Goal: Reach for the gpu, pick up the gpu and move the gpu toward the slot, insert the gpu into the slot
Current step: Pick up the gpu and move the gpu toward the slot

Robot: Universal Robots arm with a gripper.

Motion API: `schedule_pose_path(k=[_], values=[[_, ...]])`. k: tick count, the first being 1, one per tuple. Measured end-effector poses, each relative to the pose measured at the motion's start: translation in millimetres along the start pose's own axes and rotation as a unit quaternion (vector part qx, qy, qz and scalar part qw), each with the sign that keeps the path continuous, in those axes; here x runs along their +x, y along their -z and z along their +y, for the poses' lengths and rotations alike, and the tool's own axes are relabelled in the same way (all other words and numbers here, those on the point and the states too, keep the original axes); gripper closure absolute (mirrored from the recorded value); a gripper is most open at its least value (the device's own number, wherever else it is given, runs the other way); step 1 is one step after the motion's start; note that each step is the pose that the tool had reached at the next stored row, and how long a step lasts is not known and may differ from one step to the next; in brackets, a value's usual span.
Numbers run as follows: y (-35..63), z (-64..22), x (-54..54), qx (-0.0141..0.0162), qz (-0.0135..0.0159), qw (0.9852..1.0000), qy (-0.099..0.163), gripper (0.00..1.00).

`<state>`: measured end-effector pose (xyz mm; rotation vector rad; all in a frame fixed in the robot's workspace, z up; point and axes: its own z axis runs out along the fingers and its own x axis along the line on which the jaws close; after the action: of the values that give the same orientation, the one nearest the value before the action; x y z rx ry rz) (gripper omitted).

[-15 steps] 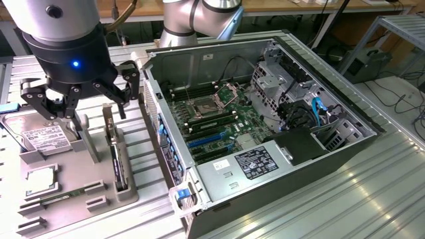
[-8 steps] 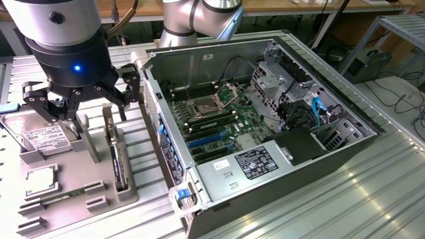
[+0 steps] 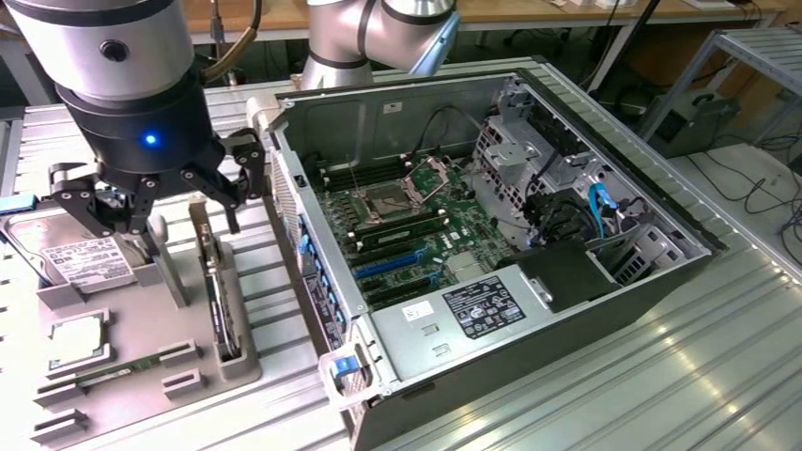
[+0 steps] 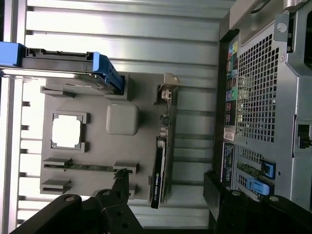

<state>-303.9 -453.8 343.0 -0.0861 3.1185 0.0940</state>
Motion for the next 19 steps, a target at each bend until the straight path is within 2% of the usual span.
schedule_pose_path(k=[7, 12, 19], values=[[-10.7, -0.7, 0.3, 0.0003, 0.0, 1.0, 0.0, 0.27], [-21.9, -1.8, 0.6, 0.0002, 0.0, 1.0, 0.0, 0.27], [-30.6, -2.4, 0.8, 0.0003, 0.0, 1.0, 0.0, 0.27]])
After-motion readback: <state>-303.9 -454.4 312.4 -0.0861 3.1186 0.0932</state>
